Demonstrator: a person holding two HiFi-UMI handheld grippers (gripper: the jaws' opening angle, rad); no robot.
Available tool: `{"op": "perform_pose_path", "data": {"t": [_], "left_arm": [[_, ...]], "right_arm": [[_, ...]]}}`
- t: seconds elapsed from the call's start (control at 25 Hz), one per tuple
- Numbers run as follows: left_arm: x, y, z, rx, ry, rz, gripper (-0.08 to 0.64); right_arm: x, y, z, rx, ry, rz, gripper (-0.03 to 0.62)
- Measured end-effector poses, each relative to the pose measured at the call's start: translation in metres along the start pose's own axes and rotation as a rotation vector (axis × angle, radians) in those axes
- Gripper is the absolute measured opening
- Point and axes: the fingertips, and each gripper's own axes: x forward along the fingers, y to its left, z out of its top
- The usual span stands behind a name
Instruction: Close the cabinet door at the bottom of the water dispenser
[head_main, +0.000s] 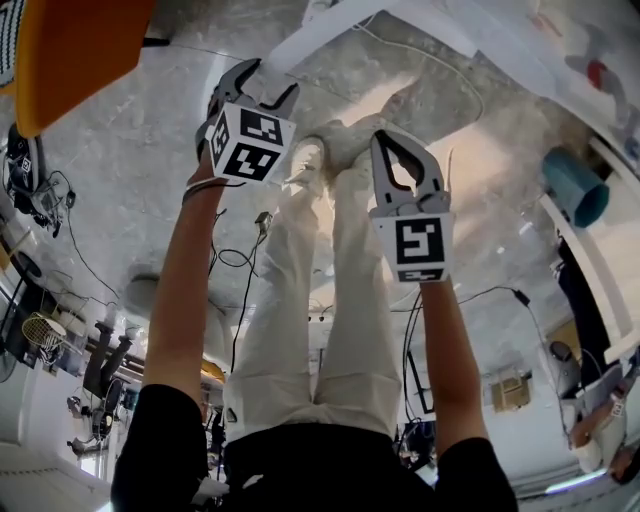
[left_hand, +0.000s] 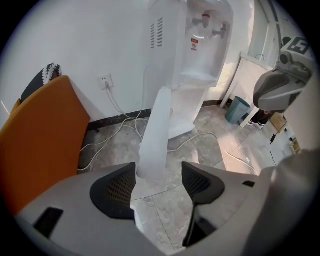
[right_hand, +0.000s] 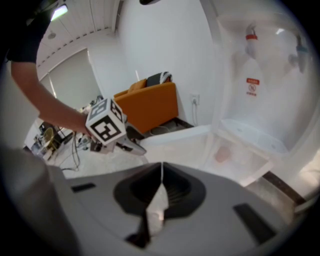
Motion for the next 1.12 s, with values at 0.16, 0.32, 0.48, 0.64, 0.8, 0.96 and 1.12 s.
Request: {"op": "perform_pose_path", "data": {"t": [0.16,0.32,0.48,0.64,0.8,0.96,1.12], "left_arm": [[0.007,0.001,-0.008,0.004,0.032,0.0,0.288],[0.009,0.001,-0.009,0.016,0.038,0.005,0.288],[0.011,0.001,-0.009,0.006,0.042,-0.001,0.288],[0.011,-0.004,-0.011,-0.005,0.042,-0.014,0.288],[0.013,-0.016,-0.014,0.015,0.057,-0.04,0.288],[0.012,-0.029,-0.016,0.02,0.063,-0.067,0.288],[0.013,-0.042,-0.018,0.042,0.076,-0.089,0.288]], "right_arm": [[0.0,-0.002,-0.005,0.009,0.012,0.0,0.035],[-0.002,-0.007,-0.005,0.019,0.003,-0.011,0.035],[-0.003,-0.011,-0.005,0.023,0.002,-0.017,0.035],[-0.002,-0.013,-0.007,0.029,-0.002,-0.022,0.035],[-0.003,-0.013,-0.011,0.041,0.001,-0.027,0.035],[-0.007,-0.015,-0.012,0.05,-0.005,-0.036,0.035],[-0.011,-0.02,-0.017,0.061,-0.007,-0.053,0.035]]}}
